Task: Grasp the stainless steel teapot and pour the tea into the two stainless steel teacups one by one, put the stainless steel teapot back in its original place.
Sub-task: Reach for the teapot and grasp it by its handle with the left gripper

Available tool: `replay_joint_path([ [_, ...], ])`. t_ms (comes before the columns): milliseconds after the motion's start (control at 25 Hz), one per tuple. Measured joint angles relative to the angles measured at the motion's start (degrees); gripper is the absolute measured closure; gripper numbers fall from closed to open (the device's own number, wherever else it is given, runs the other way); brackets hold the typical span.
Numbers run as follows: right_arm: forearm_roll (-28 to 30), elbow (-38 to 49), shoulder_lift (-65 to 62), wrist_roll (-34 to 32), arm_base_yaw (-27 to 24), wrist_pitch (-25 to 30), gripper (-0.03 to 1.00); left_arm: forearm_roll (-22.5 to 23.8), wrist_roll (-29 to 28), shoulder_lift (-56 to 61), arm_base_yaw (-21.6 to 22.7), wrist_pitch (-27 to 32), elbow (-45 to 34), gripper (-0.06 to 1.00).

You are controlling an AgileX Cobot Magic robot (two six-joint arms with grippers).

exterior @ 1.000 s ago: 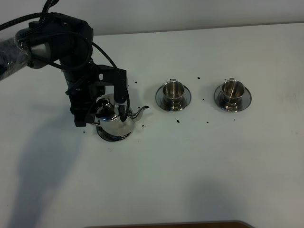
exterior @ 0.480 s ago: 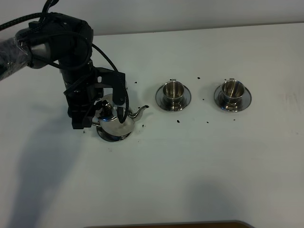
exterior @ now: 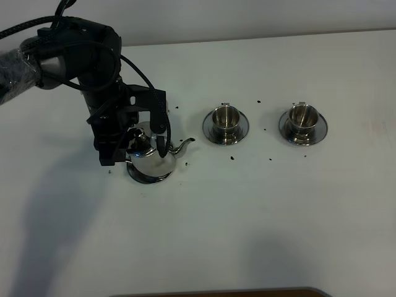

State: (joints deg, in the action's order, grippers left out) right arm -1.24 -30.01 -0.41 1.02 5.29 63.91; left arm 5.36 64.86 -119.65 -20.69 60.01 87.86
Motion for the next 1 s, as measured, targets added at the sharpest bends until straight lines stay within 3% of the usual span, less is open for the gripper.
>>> replay_joint_path([
  [520, 0.00, 0.00, 0.00, 0.00, 0.00, 0.00, 0.58, -1.68, 1.34, 0.00, 0.00, -0.47, 0.00, 0.47],
  [1000, 0.00, 0.00, 0.00, 0.00, 0.00, 0.00, 0.58, -2.37, 2.83, 0.00, 0.00, -0.52, 0.00, 0.68],
])
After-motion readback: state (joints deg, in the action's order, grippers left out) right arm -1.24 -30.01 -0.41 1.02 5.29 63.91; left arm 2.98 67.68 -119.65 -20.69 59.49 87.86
